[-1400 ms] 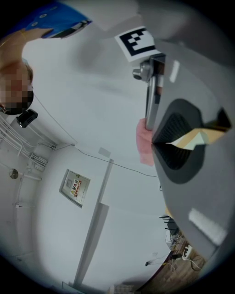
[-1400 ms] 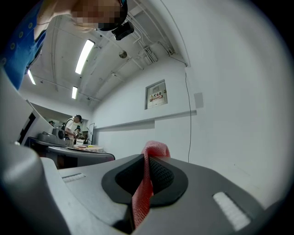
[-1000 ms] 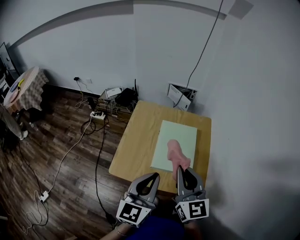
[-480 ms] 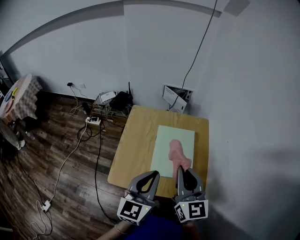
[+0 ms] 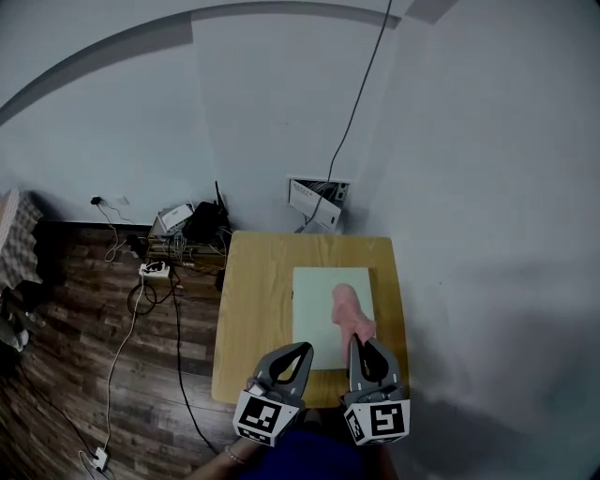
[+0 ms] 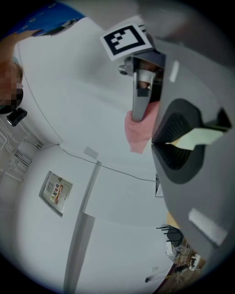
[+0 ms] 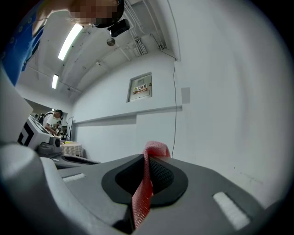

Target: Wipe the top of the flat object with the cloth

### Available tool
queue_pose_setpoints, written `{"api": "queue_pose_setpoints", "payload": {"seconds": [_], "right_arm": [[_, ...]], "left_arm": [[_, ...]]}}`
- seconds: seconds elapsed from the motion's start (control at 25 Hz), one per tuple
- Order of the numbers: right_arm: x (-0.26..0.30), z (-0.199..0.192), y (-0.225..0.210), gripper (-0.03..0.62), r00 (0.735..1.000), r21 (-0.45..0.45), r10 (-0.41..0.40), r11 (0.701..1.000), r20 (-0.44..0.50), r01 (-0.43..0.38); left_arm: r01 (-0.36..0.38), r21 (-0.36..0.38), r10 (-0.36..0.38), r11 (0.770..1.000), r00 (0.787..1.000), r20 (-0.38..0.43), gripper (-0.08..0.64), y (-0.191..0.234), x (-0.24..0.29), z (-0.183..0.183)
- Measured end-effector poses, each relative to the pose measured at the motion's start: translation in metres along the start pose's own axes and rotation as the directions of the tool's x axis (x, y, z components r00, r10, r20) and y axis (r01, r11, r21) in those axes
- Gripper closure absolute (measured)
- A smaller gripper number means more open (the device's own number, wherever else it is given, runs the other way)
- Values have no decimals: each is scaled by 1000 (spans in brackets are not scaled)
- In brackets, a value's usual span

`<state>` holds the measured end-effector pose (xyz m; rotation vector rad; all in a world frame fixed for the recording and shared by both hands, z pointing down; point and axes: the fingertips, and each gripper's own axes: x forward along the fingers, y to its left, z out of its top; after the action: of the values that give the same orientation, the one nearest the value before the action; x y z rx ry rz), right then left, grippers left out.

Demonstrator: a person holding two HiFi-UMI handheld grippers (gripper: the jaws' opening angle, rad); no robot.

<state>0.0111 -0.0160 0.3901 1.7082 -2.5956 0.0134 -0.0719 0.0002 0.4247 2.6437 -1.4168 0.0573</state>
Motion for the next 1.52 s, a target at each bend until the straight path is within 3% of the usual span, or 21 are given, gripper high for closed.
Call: {"api": "queue_pose_setpoints", "payload": {"seconds": [0.4, 0.64, 1.16, 1.52], "right_arm": [[32, -15, 14, 577, 994, 1, -109, 994, -21, 109], [47, -24, 13, 577, 992, -4, -108, 994, -62, 108], [101, -30, -12, 577, 993, -73, 31, 997, -111, -39], [138, -57, -26, 577, 977, -91, 132, 985, -170, -149]], "left_arm": [[96, -20, -97, 995, 993, -63, 555, 46, 7, -22], [106, -42, -110, 994, 988, -107, 555, 59, 11, -39], [-29, -86, 15, 996, 987, -162, 552, 73, 39, -65], [-135, -84, 109, 987, 960, -257, 529, 85, 59, -103]]}}
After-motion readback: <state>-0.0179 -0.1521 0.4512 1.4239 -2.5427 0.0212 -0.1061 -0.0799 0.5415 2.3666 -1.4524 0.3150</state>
